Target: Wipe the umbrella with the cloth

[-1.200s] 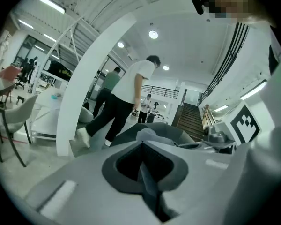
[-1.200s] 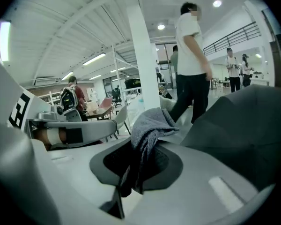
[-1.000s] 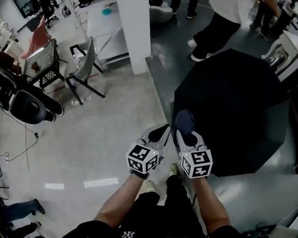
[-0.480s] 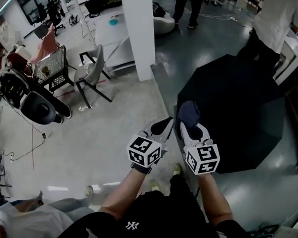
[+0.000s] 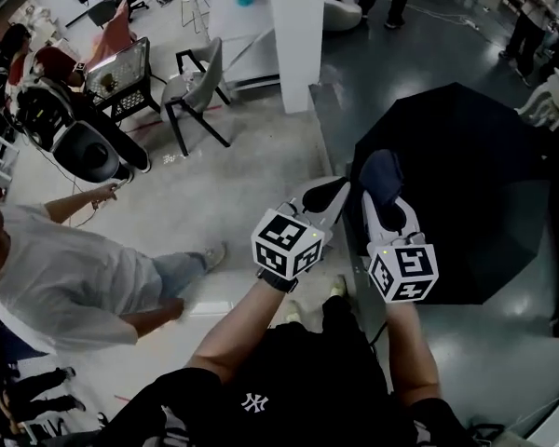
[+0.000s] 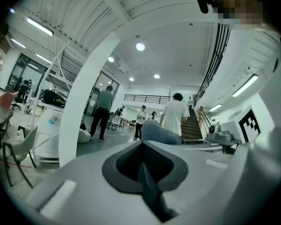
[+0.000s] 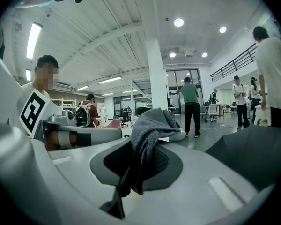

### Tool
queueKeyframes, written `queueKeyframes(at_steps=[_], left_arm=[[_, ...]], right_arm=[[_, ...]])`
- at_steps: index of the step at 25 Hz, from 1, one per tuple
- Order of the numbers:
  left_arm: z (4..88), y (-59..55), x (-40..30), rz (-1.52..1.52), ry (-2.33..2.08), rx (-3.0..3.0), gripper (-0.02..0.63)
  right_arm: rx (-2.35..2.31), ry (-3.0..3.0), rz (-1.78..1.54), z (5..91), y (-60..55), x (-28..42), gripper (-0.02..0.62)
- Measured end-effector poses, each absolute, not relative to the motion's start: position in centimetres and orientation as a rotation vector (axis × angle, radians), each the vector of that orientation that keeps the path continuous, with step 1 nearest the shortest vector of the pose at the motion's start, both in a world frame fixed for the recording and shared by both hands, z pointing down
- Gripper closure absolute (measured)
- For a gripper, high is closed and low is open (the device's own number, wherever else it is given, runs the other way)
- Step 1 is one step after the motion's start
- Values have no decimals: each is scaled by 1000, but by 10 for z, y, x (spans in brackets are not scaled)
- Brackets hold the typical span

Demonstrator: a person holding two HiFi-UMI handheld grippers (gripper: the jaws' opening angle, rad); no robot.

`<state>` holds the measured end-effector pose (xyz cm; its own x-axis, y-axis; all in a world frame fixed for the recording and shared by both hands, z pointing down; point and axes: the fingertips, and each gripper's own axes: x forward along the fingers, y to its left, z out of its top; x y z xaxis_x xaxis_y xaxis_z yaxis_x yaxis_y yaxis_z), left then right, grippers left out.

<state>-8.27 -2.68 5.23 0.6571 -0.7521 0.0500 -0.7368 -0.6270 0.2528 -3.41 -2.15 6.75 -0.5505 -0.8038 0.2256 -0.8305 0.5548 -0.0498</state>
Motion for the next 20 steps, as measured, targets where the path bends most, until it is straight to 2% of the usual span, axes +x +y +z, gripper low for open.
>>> queueKeyframes(at_steps=[20], left_arm=[[43,-1,-91,-117,-1194,2655,606]], right_arm=[[1383,-2616,181,62,5,-48,518]])
